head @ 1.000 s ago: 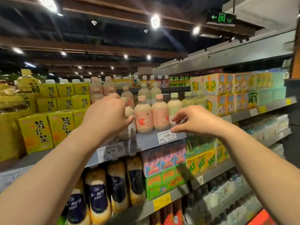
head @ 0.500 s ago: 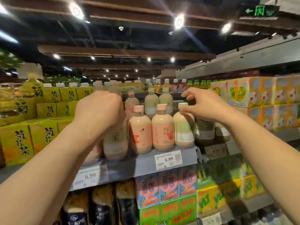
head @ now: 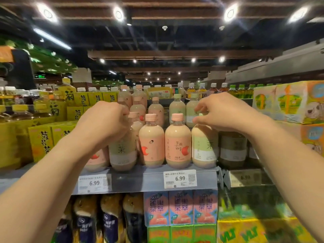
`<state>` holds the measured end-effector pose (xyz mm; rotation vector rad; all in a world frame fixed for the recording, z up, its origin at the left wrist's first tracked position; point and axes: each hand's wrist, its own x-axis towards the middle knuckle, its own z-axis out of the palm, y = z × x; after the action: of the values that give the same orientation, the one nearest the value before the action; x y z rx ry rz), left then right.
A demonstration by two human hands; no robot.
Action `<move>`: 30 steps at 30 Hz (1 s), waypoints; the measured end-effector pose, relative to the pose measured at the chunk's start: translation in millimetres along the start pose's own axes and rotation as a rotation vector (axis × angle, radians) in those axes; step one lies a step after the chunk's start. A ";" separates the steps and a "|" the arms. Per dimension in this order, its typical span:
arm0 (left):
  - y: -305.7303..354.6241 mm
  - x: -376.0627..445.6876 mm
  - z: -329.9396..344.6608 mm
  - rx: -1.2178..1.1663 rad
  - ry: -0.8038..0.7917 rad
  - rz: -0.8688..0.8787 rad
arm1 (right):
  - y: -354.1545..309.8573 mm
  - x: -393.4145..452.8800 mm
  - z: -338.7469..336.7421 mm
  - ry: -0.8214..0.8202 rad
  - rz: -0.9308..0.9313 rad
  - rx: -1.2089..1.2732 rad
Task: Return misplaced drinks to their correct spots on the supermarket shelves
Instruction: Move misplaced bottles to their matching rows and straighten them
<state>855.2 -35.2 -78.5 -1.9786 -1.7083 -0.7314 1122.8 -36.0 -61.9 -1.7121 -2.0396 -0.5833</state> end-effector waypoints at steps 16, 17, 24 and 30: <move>-3.5 -35.2 -47.6 -0.244 0.261 0.136 | -47.7 21.2 -2.2 -0.064 -0.106 0.190; -3.3 -37.0 -50.3 -0.261 0.255 0.137 | -47.8 22.8 -1.0 -0.086 -0.098 0.192; -13.3 -54.6 -54.6 -0.311 0.175 0.126 | -49.2 17.4 -1.4 -0.151 -0.102 0.185; -31.0 -62.4 -57.1 -0.324 0.212 0.105 | -54.7 8.0 -22.5 -0.070 -0.092 0.275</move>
<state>811.5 -113.9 -74.9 -2.0910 -1.4223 -1.1955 1068.7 -50.7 -41.7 -1.5038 -2.1423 -0.2581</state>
